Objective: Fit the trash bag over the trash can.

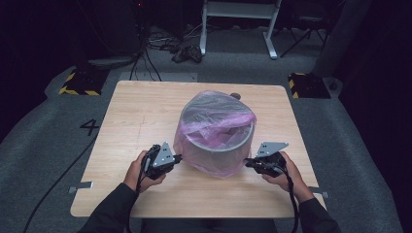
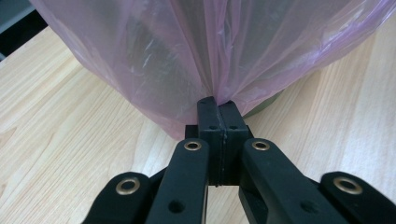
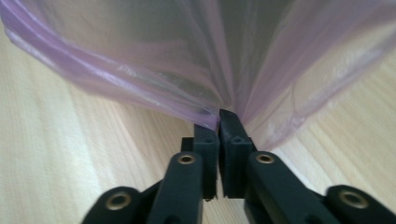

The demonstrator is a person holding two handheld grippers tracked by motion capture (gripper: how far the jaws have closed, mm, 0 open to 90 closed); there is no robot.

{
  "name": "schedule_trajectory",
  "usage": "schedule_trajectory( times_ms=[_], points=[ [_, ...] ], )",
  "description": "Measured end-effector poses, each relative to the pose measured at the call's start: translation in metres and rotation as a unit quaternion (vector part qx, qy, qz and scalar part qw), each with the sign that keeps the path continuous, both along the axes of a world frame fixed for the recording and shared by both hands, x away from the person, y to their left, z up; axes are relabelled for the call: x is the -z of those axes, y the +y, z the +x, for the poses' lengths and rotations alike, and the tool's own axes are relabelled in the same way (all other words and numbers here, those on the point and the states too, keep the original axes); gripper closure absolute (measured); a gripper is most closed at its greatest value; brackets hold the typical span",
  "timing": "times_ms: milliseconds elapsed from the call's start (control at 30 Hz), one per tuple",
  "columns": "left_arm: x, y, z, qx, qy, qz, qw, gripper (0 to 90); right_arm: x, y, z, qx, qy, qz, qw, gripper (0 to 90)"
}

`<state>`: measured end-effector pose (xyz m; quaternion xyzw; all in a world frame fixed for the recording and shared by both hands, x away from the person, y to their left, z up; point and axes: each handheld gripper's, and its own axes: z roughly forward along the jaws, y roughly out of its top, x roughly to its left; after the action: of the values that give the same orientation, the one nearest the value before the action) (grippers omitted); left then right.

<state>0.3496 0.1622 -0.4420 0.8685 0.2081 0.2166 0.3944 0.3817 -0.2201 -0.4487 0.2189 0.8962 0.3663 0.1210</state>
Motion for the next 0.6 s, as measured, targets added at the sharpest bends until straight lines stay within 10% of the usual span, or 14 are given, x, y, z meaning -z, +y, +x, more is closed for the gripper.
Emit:
schedule_trajectory(
  times_ms=[233,600],
  points=[
    [-0.011,0.030,-0.013,-0.041,-0.003,-0.087,0.9954,29.7,-0.008,-0.018,-0.007,0.008,-0.010,0.044,0.9990,35.5],
    [-0.069,0.039,-0.007,-0.037,-0.035,-0.174,0.9834,24.9,-0.087,-0.045,-0.024,0.047,-0.113,0.126,0.9844,30.3]
  ],
)
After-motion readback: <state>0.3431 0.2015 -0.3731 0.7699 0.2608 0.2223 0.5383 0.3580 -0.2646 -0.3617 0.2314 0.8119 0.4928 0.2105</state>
